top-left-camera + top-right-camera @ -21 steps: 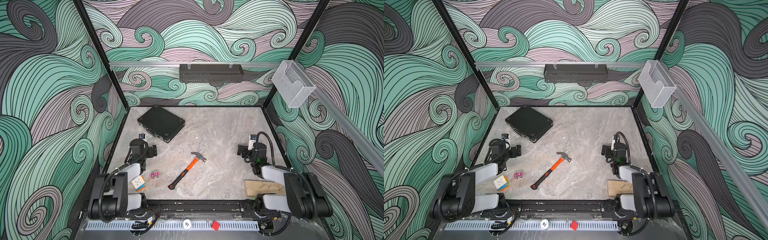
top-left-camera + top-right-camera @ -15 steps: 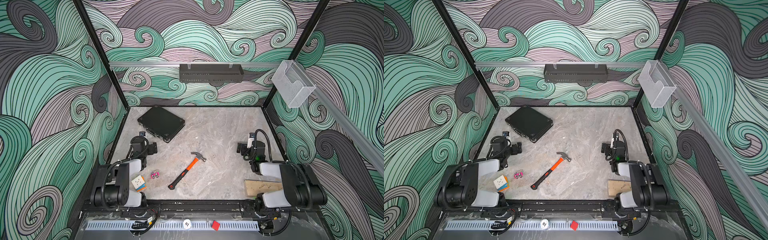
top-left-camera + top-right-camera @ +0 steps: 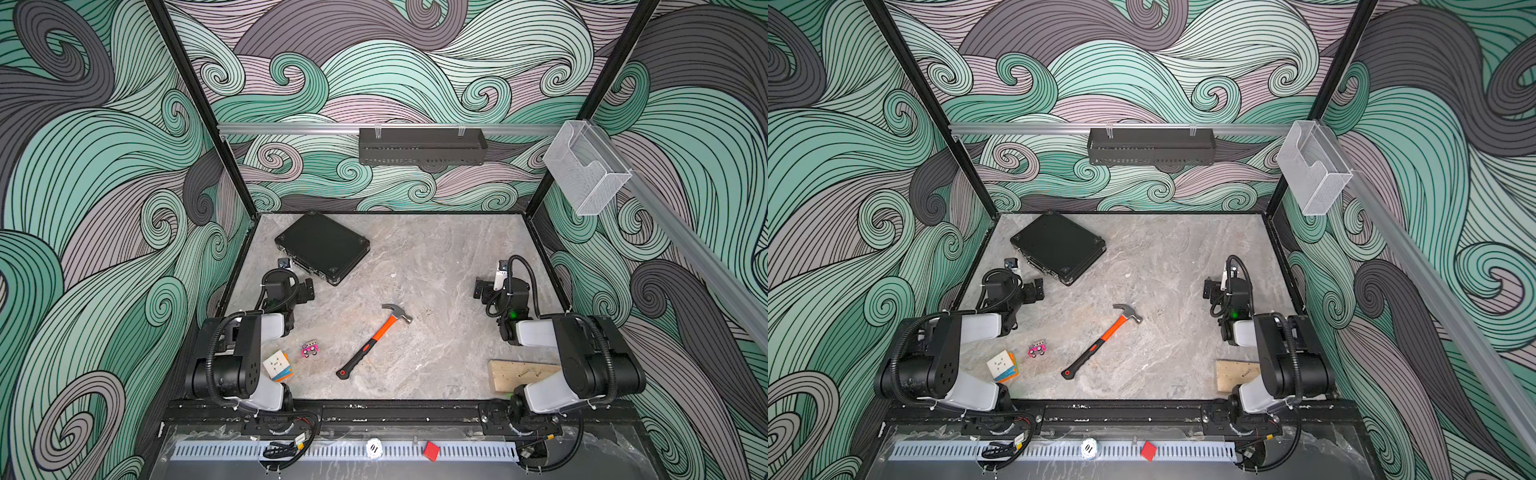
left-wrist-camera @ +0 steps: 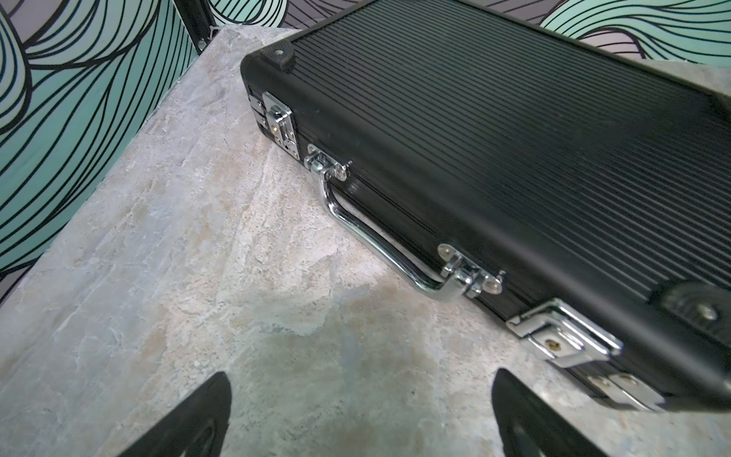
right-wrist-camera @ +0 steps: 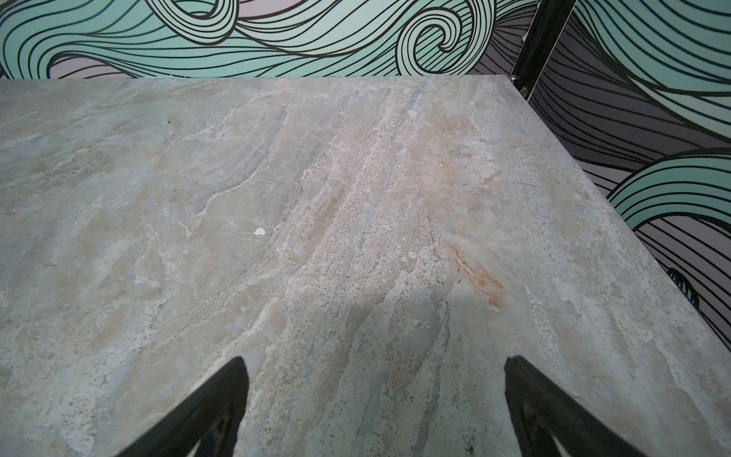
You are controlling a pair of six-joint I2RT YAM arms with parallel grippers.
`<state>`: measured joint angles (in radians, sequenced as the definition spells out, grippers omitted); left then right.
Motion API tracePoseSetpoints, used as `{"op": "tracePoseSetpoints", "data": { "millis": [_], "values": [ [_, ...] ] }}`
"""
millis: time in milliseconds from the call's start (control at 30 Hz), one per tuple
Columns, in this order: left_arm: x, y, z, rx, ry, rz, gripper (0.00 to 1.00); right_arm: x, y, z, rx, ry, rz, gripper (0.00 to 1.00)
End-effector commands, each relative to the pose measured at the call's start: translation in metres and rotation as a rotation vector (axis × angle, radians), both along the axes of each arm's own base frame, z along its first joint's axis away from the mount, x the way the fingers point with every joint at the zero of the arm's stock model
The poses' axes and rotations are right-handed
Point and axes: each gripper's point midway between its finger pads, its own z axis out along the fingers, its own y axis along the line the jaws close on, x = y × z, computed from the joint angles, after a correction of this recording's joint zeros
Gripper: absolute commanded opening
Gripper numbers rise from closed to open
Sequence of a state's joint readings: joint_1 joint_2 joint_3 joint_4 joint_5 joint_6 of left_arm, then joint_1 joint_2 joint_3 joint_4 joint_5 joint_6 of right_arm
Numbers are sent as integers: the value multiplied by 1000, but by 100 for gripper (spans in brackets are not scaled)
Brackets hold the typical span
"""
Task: Use a claw hammer to pull out a nail
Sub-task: Pick up the hammer at the center of the board.
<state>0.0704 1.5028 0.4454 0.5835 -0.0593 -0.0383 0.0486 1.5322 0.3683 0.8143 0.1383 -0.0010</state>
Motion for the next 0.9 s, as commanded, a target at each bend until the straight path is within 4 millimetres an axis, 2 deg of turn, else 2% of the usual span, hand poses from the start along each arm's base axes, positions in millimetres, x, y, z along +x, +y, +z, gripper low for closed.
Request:
{"op": "tracePoseSetpoints", "data": {
  "millis": [0,633,800,867],
  "values": [
    [18,1,23,-3,-82,9,99,11,-7,21,-15,-78,-29,100],
    [18,1,24,-1,-88,9,99,11,-7,22,-15,-83,-27,100],
    [20,1,47,-12,-1,9,99,8,-2,43,-26,-94,-2,100],
    [17,0,72,-44,-5,29,99,1,0,62,-28,-108,7,100]
  ]
}}
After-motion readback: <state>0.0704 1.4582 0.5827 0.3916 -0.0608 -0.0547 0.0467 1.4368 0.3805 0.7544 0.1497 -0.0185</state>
